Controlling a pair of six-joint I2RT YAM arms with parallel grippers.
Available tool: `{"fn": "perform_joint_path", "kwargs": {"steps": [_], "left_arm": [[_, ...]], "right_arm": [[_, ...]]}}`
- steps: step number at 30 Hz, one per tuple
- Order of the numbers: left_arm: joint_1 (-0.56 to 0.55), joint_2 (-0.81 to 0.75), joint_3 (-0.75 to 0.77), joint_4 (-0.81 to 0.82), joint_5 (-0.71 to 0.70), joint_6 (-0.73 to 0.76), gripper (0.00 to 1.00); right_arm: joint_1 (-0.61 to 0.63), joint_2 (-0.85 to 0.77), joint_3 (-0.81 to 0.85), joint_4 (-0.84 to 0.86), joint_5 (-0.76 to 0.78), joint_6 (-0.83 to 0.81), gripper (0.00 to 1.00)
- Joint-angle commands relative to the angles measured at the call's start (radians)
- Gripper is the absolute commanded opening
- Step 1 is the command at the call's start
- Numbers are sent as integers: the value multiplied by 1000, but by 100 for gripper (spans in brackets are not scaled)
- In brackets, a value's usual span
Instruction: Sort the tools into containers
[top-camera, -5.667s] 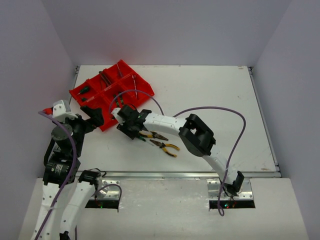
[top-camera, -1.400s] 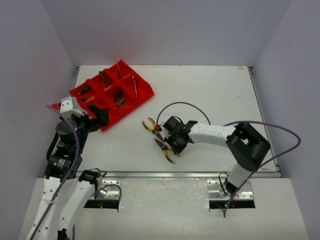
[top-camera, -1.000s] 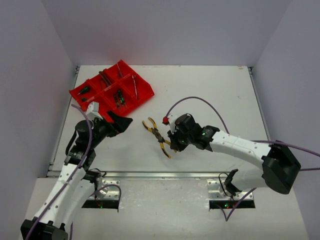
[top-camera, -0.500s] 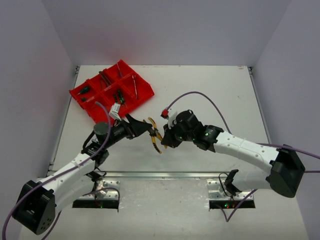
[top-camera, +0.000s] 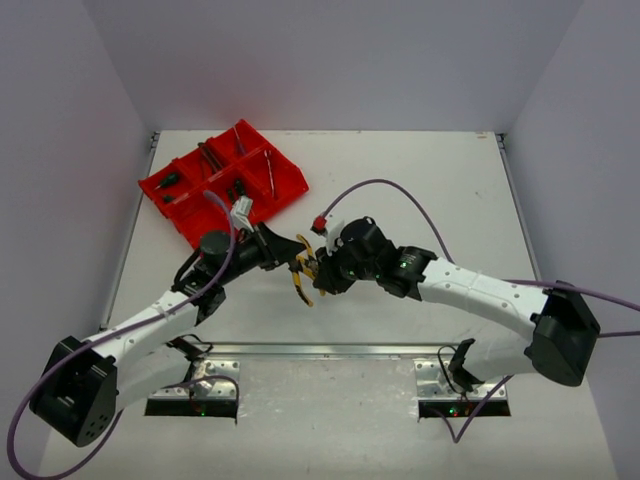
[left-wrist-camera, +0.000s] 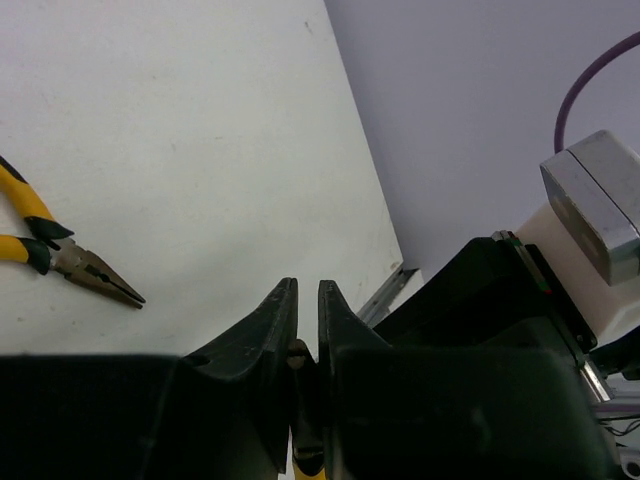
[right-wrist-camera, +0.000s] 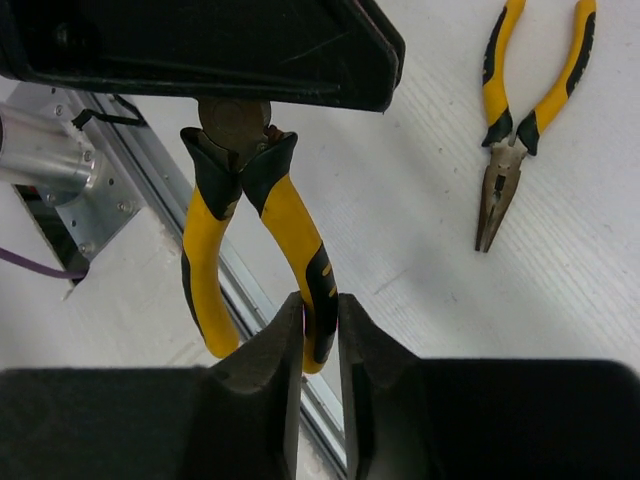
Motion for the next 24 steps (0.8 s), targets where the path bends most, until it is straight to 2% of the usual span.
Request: {"fn": "perform_joint_path", "kwargs": {"steps": [1, 3, 4, 5, 6, 10, 11, 14, 16, 17, 18, 20, 24], "left_arm": [[-20, -5, 139, -192, -137, 109, 0], [-19, 7, 187, -267, -217, 138, 0], [-19, 17, 222, -290, -256, 166, 0], [-19, 34, 246, -338, -286, 179, 0], [-17, 43, 275, -410, -371, 205, 0], [68, 110, 455, -587, -593, 287, 0], [112, 129, 505, -627, -675, 310, 0], [261, 202, 652, -727, -793, 344, 0], [312, 285, 774, -752, -912, 399, 0], [316, 296, 782, -760, -954, 420, 0], [350, 404, 856, -780, -977, 444, 0], [383, 459, 929, -758, -996, 510, 0], [441, 523, 903, -582, -833, 711, 0]], "right_arm": [[5, 5, 87, 56, 120, 42, 46], [1, -5, 78, 60, 133, 36, 50], [-4, -10, 76, 60, 143, 35, 60], [-8, -15, 70, 56, 176, 35, 84], [-22, -19, 66, 40, 202, 42, 99], [-82, -62, 40, -52, 282, 75, 99], [-97, -104, 15, -63, 292, 73, 99], [-123, -192, -60, -65, 291, 64, 99], [-126, -257, -93, -69, 286, 58, 99], [-125, -279, -96, -72, 284, 59, 99], [-128, -312, -121, -74, 275, 67, 99], [-130, -340, -137, -73, 254, 71, 99], [-131, -349, -157, -73, 185, 65, 99]]}}
